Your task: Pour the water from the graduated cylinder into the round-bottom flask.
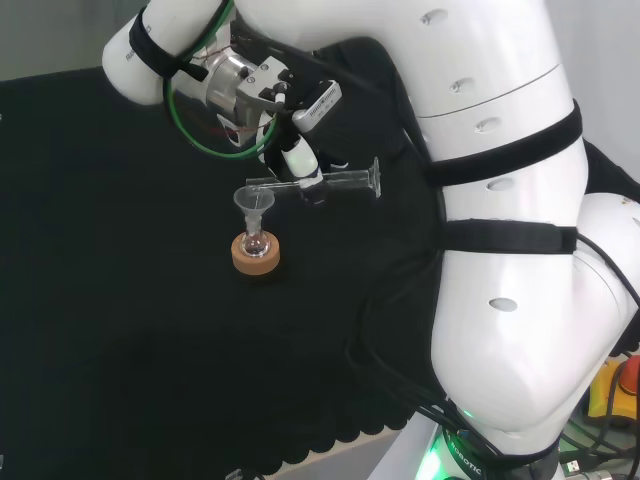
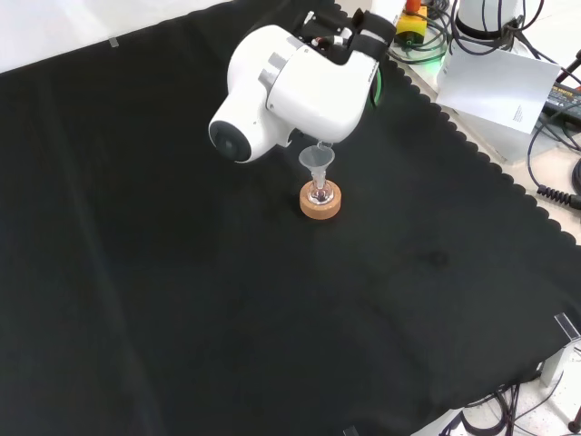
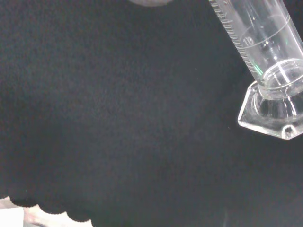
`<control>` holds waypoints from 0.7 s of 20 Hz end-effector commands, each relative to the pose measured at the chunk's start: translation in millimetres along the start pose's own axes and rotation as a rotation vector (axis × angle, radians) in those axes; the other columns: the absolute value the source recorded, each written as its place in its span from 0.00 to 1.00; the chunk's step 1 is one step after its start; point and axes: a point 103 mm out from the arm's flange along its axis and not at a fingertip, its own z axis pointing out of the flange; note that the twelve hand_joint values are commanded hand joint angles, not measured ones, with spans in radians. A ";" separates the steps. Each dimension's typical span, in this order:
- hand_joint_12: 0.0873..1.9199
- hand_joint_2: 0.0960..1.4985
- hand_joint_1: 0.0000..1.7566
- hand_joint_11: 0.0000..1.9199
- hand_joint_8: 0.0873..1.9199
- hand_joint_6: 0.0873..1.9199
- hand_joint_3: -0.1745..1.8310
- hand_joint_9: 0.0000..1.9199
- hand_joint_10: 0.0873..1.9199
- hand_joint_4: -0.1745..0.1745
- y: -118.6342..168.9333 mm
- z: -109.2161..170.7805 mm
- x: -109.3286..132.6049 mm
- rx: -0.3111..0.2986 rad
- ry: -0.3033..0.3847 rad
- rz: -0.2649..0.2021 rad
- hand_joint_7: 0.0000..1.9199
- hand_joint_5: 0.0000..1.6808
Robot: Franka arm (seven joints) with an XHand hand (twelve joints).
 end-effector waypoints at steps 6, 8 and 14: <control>0.31 0.71 0.72 0.72 0.46 0.47 0.09 0.80 0.00 0.00 -4.6 11.6 -12.3 -0.156 0.064 -0.094 0.55 0.60; 0.31 0.71 0.72 0.72 0.46 0.47 0.09 0.80 0.00 0.00 -5.8 13.9 -15.3 -0.199 0.072 -0.107 0.55 0.60; 0.30 0.72 0.65 0.73 0.19 0.49 0.09 0.81 0.00 0.24 -10.4 19.7 -23.2 -0.323 0.088 -0.134 0.66 0.60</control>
